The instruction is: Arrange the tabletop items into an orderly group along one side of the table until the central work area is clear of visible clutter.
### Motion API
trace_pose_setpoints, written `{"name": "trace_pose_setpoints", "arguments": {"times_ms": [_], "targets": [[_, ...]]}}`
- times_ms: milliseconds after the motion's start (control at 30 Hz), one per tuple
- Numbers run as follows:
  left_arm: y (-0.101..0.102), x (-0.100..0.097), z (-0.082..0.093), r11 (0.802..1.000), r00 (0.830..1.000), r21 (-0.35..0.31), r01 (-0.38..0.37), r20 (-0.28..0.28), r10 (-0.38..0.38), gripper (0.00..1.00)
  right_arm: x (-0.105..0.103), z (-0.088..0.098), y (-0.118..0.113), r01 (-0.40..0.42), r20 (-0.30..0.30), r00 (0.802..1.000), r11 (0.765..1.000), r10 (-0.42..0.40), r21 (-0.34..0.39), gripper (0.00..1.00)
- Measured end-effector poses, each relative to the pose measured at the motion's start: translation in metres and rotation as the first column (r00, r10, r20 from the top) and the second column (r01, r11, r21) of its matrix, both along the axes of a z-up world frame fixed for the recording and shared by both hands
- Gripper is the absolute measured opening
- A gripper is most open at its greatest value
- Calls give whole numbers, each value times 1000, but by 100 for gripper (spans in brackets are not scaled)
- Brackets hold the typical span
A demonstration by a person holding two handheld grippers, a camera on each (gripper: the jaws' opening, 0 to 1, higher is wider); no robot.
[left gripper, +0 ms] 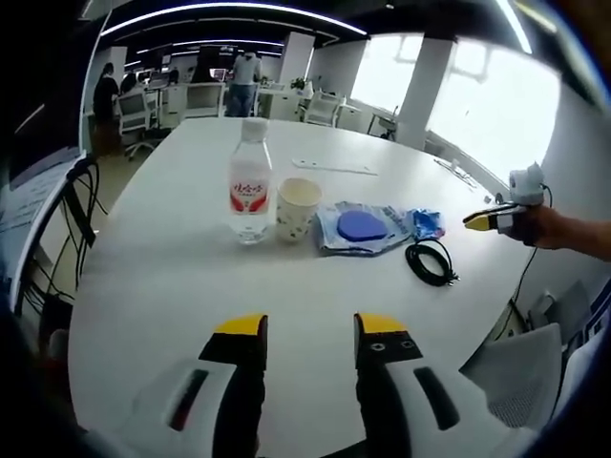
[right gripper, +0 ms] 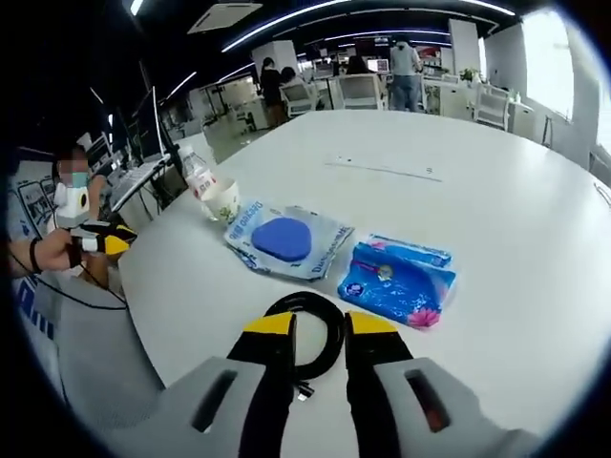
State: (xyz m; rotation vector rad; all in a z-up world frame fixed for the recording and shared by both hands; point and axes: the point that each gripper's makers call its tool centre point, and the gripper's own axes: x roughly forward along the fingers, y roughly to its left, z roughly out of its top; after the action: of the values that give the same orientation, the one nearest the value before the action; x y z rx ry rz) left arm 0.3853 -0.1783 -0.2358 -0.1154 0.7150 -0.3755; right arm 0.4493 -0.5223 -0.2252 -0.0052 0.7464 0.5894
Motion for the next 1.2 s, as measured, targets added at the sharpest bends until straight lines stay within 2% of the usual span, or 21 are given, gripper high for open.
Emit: {"name": "trace_pose_setpoints", "arguments": {"times_ms": [200,233,500,733,933,1200], "targets": [[5,-1,1,1000,1000,6,3,5,-3,36,-12,11,2,3,22,1000,999,-4,47,28],[5,-1,1,1000,1000,7,3,6,-3,36,-15,15,6,-9,33,999,997,6,81,30],[9,-2,5,999,999,36,26,24,-27,37,-30,19,8,6,71,997,988,-17,153,38],[8,-5,6,998,998,43,42,36,-43,40,-48,18,21,-41,84,996,990,30,134,42],[5,-11,6,997,997,46,55,48,-57,44,-54,16,26,-73,89,994,989,62,125,45],[6,-19,8,996,995,59,69,71,-74,47,-63,10,29,-69,88,995,988,57,139,48]]}}
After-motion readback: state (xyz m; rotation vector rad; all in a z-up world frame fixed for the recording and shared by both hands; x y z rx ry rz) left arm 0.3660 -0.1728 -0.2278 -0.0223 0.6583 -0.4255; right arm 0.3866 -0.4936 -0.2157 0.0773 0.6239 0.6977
